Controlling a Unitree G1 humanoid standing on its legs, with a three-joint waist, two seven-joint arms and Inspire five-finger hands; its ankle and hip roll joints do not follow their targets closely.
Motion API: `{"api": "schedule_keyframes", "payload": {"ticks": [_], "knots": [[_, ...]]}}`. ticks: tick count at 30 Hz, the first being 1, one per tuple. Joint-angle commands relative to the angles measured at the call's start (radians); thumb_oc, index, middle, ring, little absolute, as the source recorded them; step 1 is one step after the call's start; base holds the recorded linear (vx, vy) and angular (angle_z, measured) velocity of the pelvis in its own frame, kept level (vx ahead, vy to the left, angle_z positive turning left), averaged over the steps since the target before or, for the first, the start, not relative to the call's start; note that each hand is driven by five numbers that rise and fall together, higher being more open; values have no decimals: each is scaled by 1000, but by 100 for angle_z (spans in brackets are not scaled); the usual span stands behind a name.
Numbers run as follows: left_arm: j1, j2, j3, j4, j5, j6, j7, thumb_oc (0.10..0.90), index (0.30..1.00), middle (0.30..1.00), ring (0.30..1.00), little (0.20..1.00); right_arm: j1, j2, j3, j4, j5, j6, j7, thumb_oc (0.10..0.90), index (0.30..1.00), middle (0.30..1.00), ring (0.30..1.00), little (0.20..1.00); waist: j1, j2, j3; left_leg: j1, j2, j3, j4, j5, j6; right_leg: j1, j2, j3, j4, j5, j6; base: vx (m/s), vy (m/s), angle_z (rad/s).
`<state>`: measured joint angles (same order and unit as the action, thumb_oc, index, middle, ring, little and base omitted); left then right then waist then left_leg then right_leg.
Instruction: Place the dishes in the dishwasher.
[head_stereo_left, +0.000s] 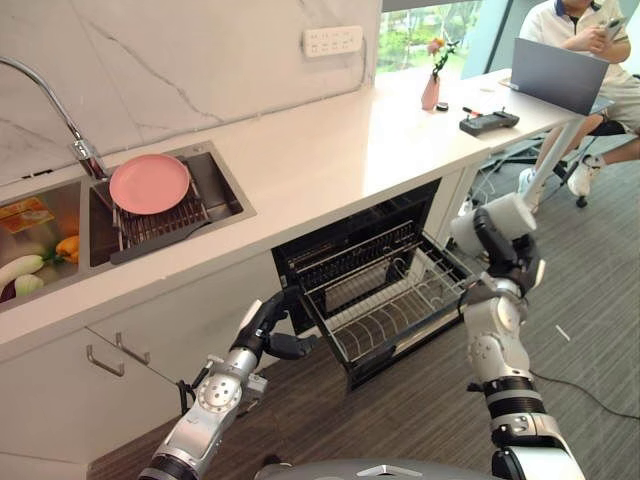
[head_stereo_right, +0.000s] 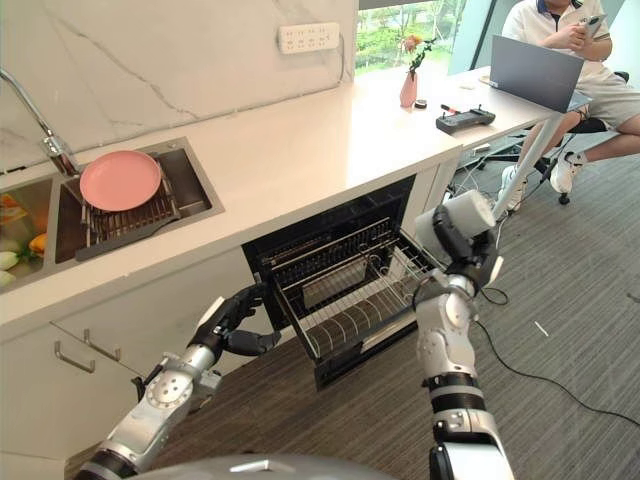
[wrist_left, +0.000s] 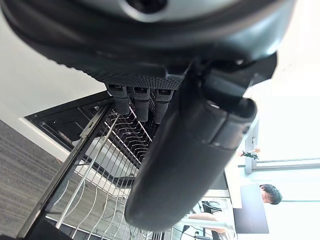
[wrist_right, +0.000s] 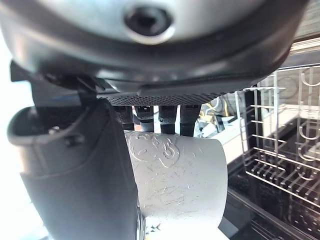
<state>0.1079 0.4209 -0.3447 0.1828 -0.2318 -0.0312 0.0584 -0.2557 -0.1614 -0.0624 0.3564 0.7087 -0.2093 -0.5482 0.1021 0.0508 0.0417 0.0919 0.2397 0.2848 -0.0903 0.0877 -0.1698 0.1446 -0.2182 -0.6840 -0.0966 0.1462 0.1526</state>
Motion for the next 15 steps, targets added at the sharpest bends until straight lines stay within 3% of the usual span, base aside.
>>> {"api": "schedule_keyframes", "payload": {"ticks": [1,2,8,13,15], "knots": [[-43,37,35,-37,-106,-48,-62,800,900,900,900,900,-66,-4,54,-77,-55,-2,140,400,300,300,300,300,28,-33,-35,-5,13,11,50,-82,23,-22,-55,9,59,-97,45,-34,41,3],[-4,47,35,4,-127,-22,-107,800,900,900,900,900,-41,-17,92,-54,-63,45,188,400,300,300,300,300,26,-32,-29,-8,12,11,48,-80,24,-29,-57,14,61,-96,45,0,0,0],[98,88,101,148,-19,1,-188,800,900,900,900,900,-64,-133,184,70,-200,154,347,400,300,300,300,300,42,-46,-20,-12,13,12,42,-74,23,-37,-58,13,61,-92,47,-5,7,1],[121,83,152,395,118,-5,-184,800,900,900,900,900,-147,-223,242,183,-295,149,403,400,300,300,300,300,79,-75,-5,-43,20,-4,45,-63,17,-45,-52,1,60,-96,46,-12,0,8],[84,45,172,622,231,6,-107,800,900,900,900,900,-187,-248,266,275,-361,153,411,400,300,300,300,300,96,-85,7,-73,26,-25,50,-56,15,-55,-45,-12,59,-102,42,-41,-6,20]]}}
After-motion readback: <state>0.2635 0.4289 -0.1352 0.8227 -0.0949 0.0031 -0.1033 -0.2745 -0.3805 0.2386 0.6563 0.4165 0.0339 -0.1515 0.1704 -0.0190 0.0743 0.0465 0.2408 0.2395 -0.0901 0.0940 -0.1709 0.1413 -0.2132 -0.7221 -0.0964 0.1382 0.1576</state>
